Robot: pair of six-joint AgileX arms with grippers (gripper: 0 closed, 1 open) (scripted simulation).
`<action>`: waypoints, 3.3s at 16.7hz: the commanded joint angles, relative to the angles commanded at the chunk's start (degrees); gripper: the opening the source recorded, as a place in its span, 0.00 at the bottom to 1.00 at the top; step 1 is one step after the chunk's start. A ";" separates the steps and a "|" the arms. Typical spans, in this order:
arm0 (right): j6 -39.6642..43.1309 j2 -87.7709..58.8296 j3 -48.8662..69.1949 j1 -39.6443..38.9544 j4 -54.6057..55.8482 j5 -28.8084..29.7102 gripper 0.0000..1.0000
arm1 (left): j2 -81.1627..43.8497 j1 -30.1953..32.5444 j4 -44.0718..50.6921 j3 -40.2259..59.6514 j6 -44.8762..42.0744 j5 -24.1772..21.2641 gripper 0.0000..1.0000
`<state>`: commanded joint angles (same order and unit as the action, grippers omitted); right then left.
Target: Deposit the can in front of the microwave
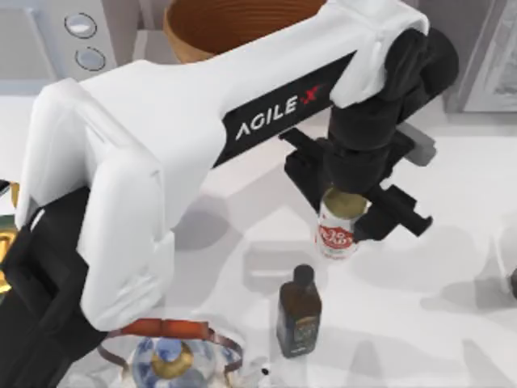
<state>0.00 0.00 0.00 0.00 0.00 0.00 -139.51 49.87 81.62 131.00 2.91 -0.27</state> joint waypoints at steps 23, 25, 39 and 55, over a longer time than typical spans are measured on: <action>0.00 0.00 0.00 0.00 0.00 0.00 1.00 | 7.10 -70.71 -2.71 -8.87 -26.09 -0.20 0.00; 0.00 0.00 0.00 0.00 0.00 0.00 1.00 | 6.70 -71.54 -2.74 -9.27 -26.35 0.08 0.00; 0.00 0.00 0.00 0.00 0.00 0.00 1.00 | 6.76 -71.56 -4.60 -11.19 -26.37 0.08 0.08; 0.00 0.00 0.00 0.00 0.00 0.00 1.00 | 6.76 -71.56 -4.60 -11.19 -26.37 0.08 1.00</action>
<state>0.00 0.00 0.00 0.00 0.00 0.00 -132.75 -21.69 77.02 119.81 -23.46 -0.19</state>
